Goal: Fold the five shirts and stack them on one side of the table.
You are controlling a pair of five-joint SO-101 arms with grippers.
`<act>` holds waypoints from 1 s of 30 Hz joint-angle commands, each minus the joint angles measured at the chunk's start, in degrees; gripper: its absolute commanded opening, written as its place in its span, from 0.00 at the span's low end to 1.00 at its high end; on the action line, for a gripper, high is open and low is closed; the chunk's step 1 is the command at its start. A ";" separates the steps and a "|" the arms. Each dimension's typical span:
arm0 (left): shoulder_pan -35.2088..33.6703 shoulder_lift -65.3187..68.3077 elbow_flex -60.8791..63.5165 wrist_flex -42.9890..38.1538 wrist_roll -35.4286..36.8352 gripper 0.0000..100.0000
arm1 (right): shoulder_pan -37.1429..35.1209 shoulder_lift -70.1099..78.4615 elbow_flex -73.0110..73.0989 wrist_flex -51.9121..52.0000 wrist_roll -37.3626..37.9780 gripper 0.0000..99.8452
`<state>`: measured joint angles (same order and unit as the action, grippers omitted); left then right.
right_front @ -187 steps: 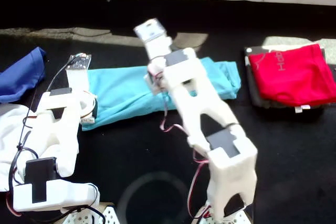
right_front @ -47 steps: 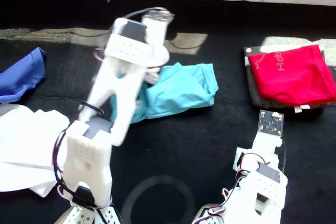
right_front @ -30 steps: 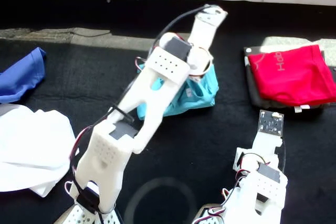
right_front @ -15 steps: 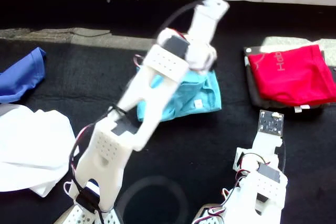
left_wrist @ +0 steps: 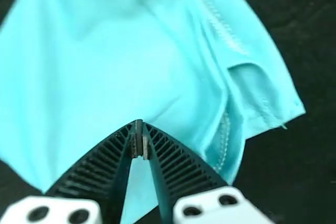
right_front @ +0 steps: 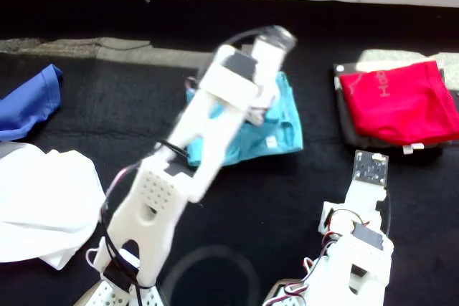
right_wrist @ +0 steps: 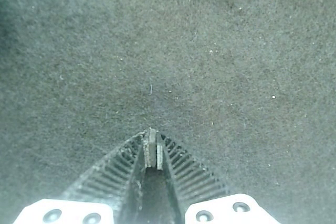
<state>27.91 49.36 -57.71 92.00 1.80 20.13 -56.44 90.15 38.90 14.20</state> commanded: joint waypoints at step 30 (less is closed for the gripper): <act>6.11 14.55 -18.51 -15.47 -0.26 0.01 | 0.57 -0.04 1.01 -0.92 0.09 0.01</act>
<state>33.27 63.43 -73.80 80.75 1.80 20.13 -56.44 90.15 38.90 14.20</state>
